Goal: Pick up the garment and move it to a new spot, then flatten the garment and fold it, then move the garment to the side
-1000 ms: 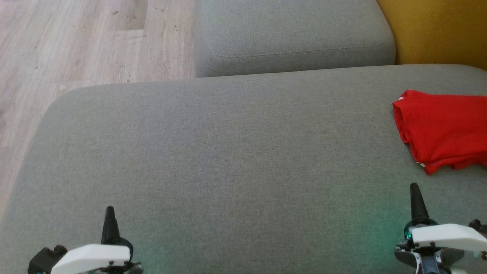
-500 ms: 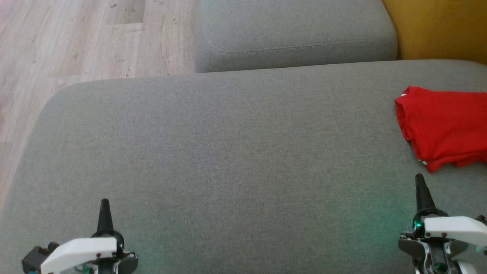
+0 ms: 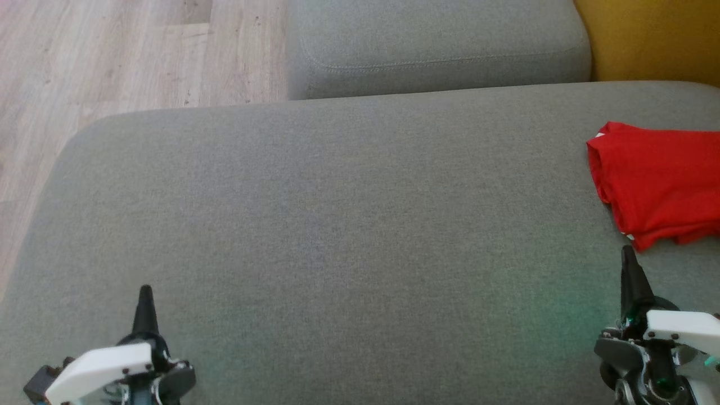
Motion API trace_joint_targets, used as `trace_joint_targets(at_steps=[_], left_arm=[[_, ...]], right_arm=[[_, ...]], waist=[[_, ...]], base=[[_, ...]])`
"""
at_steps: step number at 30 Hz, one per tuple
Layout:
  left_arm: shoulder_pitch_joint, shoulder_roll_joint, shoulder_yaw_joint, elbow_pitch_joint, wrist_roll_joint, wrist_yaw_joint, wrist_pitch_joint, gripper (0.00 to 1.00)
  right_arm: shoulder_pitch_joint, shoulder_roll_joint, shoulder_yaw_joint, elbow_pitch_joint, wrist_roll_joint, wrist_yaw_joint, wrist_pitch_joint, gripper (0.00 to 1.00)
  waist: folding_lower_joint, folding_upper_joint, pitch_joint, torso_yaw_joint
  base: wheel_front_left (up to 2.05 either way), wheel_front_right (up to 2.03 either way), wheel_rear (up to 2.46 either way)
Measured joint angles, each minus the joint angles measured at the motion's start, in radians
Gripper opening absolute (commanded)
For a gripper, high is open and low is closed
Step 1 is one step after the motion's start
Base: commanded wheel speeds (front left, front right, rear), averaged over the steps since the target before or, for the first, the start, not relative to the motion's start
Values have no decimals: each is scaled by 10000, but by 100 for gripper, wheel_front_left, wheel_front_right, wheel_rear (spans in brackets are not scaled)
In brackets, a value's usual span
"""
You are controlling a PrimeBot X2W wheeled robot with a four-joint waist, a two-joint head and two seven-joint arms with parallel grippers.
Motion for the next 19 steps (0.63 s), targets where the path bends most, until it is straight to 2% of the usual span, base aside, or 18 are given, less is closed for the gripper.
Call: trace_joint_targets(at_steps=[10, 19], left_arm=[[-272, -12, 267, 0, -1114, -209, 265, 0], [-312, -15, 274, -2, -1112, -209, 265, 0]], right_arm=[[-123, 0, -219, -71, 1164, 0, 276, 0], [-124, 0, -222, -90, 1200, 0, 276, 0]], waist=[[0, 0, 117, 8], [0, 0, 116, 8]], base=[[0, 0, 0], [0, 0, 0]])
